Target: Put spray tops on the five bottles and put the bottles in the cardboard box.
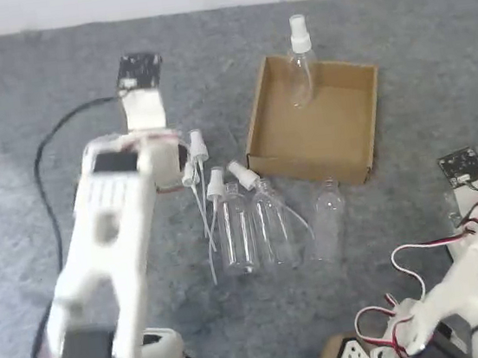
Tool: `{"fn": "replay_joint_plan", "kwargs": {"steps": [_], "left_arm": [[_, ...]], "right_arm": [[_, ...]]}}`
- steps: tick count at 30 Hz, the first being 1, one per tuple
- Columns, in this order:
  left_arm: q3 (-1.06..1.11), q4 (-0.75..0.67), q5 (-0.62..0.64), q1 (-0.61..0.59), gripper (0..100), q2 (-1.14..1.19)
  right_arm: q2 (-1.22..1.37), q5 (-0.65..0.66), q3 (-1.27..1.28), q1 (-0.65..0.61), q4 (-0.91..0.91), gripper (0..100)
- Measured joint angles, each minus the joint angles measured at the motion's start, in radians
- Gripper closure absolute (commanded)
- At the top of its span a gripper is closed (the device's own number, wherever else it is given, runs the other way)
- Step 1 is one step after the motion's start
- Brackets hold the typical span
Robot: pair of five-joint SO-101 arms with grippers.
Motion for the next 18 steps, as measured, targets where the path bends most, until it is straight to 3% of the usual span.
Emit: {"fn": "replay_joint_plan", "kwargs": {"steps": [9,18], "left_arm": [[-0.371,0.098,0.072,0.000,83,0.540],[-0.400,0.100,0.101,-0.034,83,0.614]], "right_arm": [[0.000,0.000,0.002,0.000,0.000,98.8],[-0.002,0.075,0.012,0.000,-0.009,98.8]]}}
